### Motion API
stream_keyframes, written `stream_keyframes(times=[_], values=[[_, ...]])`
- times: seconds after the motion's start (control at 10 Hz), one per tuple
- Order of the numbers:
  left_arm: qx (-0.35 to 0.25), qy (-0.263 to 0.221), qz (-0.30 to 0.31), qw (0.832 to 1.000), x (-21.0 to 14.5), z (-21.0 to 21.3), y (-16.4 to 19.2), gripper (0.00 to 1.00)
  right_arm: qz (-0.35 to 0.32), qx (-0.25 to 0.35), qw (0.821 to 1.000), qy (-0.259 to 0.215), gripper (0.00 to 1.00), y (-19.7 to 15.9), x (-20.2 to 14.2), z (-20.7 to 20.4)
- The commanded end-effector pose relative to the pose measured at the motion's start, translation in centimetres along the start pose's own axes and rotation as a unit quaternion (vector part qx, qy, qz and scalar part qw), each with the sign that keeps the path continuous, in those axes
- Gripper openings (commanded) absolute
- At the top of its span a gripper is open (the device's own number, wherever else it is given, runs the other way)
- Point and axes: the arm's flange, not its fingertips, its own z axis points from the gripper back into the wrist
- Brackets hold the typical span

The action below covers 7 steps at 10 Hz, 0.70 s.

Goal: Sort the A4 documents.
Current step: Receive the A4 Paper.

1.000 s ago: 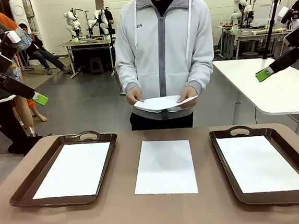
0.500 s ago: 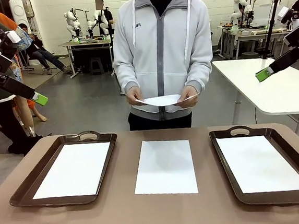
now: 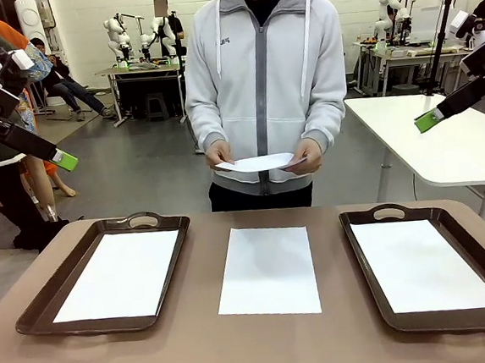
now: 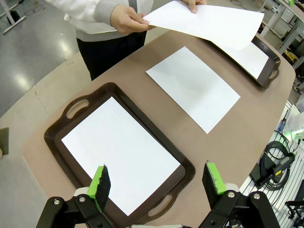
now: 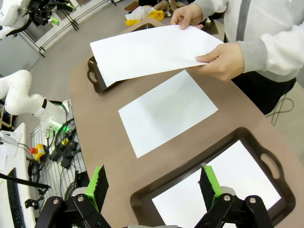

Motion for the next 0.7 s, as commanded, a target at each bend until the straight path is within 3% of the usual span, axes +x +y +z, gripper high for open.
stream_keyframes(times=[0.0,0.6], values=[[0.000,-0.004,0.003,1.000,0.05,-0.10,0.11,1.00,0.003,0.000,1.000,0.005,1.00,0.08,0.07,-0.12],[0.000,-0.004,0.003,1.000,0.05,-0.10,0.11,1.00,0.003,0.000,1.000,0.005,1.00,0.08,0.07,-0.12]])
